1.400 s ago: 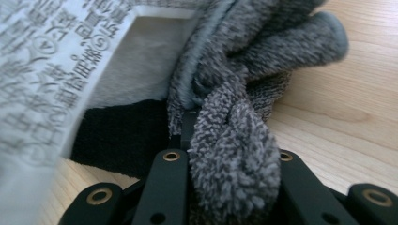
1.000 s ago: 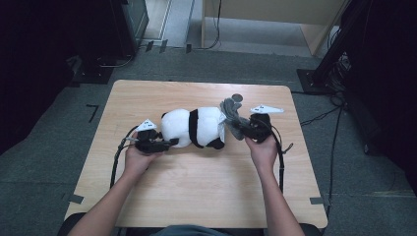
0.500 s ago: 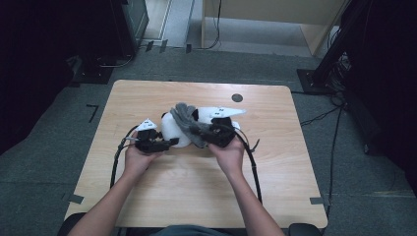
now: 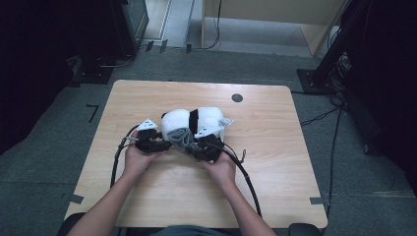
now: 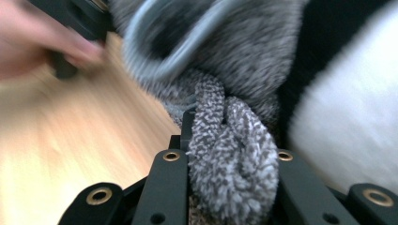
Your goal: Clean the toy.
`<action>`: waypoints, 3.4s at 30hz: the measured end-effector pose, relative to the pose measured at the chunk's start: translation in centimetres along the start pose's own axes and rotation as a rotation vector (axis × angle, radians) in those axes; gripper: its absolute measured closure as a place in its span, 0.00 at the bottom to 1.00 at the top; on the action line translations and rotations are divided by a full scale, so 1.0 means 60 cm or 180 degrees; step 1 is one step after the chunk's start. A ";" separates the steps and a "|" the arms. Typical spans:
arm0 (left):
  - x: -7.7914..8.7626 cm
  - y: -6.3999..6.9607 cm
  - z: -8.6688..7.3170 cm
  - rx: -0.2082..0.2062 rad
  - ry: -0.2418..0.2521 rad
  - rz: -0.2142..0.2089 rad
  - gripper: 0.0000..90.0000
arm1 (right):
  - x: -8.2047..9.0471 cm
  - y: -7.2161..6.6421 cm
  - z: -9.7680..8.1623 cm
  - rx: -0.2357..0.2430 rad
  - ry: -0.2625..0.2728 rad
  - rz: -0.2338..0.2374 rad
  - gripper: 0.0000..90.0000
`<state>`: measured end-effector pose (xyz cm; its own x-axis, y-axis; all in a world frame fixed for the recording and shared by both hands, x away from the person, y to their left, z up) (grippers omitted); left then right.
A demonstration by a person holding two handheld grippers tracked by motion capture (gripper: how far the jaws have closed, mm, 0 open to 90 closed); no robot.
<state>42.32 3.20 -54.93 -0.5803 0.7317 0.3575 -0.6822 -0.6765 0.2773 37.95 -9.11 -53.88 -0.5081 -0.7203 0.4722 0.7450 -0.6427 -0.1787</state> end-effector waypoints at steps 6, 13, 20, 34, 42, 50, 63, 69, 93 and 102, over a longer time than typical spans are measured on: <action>0.001 0.000 -0.001 -0.0026 -0.0054 0.0000 0.46 | 0.029 0.022 -0.018 -0.0079 -0.0096 -0.0024 0.87; 0.001 0.001 -0.001 0.0009 -0.0060 0.0000 0.47 | 0.081 0.065 -0.049 -0.0184 -0.0264 -0.0155 0.87; 0.000 0.001 -0.001 0.0030 -0.0061 0.0007 0.47 | 0.128 0.103 -0.058 -0.0296 -0.0254 -0.0338 0.87; 0.001 0.001 -0.001 0.0032 -0.0065 0.0002 0.47 | 0.173 0.157 -0.071 -0.0529 -0.0237 -0.0673 0.87; 0.001 -0.002 -0.002 0.0033 -0.0038 0.0004 0.46 | 0.179 0.107 -0.058 -0.0278 -0.0331 -0.0137 0.87; 0.000 -0.001 -0.001 0.0024 -0.0034 0.0014 0.46 | 0.121 0.009 -0.042 0.0072 -0.0381 0.0498 0.87; 0.000 0.000 -0.001 0.0017 -0.0031 0.0021 0.46 | 0.018 -0.025 0.011 0.0392 -0.0252 0.0457 0.87; 0.001 0.000 -0.002 -0.0009 -0.0037 0.0016 0.46 | 0.027 0.026 0.000 0.0311 -0.0190 0.0090 0.87; 0.000 0.004 -0.004 -0.0007 -0.0048 0.0011 0.47 | 0.174 0.179 -0.022 -0.0256 0.0051 -0.0528 0.87; 0.001 0.004 -0.005 -0.0019 -0.0044 0.0016 0.47 | 0.199 0.208 -0.005 -0.0260 0.0147 -0.0754 0.87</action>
<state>41.98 3.07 -55.11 -0.5777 0.7270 0.3713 -0.6819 -0.6798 0.2702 41.03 -25.81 -50.73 -0.6849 -0.5572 0.4695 0.5665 -0.8125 -0.1378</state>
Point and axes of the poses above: each handheld gripper's, and its own axes: x roughly backward along the jaws, z roughly out of its top, y roughly to its right, the point moved 9 cm from there along -x, roughly forward along the jaws, and after that the axes turned 13 degrees about y, right-handed, at the moved point
